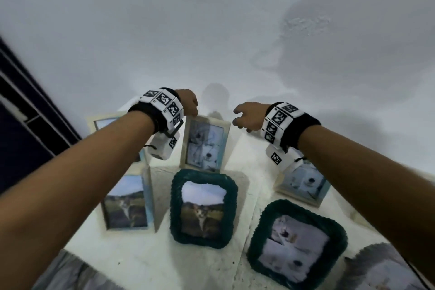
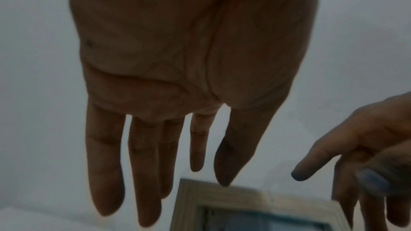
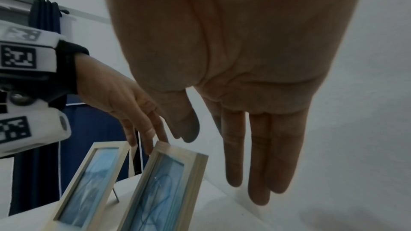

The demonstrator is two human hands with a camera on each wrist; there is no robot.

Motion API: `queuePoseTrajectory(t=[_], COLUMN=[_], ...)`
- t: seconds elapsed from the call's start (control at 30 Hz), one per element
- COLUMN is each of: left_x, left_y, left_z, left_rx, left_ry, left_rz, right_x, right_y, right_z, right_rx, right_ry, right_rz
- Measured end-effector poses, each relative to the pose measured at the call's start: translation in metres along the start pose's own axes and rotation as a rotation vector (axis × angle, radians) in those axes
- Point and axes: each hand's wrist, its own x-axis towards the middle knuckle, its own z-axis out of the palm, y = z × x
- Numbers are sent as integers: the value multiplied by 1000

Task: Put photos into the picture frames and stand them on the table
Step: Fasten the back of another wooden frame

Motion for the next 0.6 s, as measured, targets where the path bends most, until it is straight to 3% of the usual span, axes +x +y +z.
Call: queuePoseTrajectory(t=[0.1,0.37,0.47,0.6], left_x=[2,-4,-16,-42], left_y=[-10,-17,-13,0], left_z=[13,9,-12,-43], left_rx=[-22,-19,-81,-251], left_ry=[-63,36,90,196], left_rz=[-7,12,76,190], right_x=[15,23,13,-19], right_y=[-7,-13,-4,9], right_z=[9,8,-7,-37], right_rx=[-20,-33,145,666], right_ry=[-6,17,89,188], right_rz=[-34,-66,-64,-19])
